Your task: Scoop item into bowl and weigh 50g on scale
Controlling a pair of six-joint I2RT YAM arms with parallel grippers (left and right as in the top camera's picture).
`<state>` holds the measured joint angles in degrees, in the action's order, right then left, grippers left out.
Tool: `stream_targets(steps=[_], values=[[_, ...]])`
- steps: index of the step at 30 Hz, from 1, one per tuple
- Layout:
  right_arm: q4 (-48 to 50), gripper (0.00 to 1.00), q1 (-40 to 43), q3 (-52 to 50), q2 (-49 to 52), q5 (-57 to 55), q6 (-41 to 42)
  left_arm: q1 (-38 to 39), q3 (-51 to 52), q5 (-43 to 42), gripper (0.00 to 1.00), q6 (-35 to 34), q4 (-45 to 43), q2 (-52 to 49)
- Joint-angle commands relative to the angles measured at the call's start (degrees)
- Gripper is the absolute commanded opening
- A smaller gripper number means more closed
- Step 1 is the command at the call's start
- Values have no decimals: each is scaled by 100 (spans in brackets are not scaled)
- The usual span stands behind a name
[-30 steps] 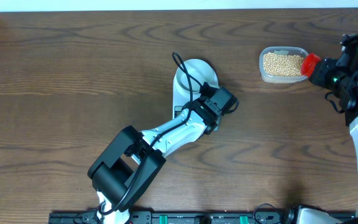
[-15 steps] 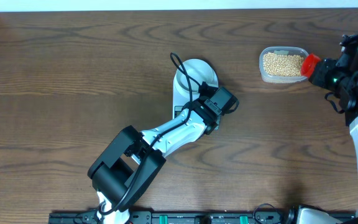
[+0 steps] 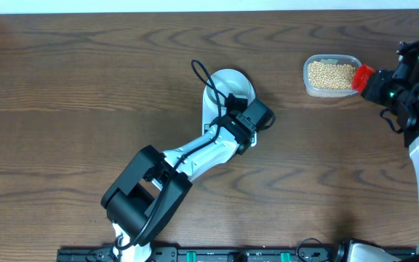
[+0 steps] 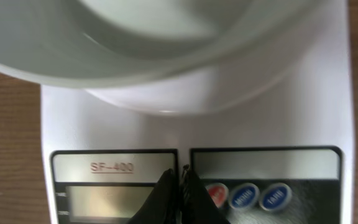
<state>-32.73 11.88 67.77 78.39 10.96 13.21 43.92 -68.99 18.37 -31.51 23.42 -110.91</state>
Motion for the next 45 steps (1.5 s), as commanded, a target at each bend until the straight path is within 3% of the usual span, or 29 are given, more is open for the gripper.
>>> stream_targets(steps=[1, 45], values=[[-9, 1, -20, 144, 26, 57, -66, -7, 55, 157, 7, -157, 50, -57], [-9, 1, -20, 144, 26, 57, -66, 295, 55, 11, 7, 59, -17, -57]])
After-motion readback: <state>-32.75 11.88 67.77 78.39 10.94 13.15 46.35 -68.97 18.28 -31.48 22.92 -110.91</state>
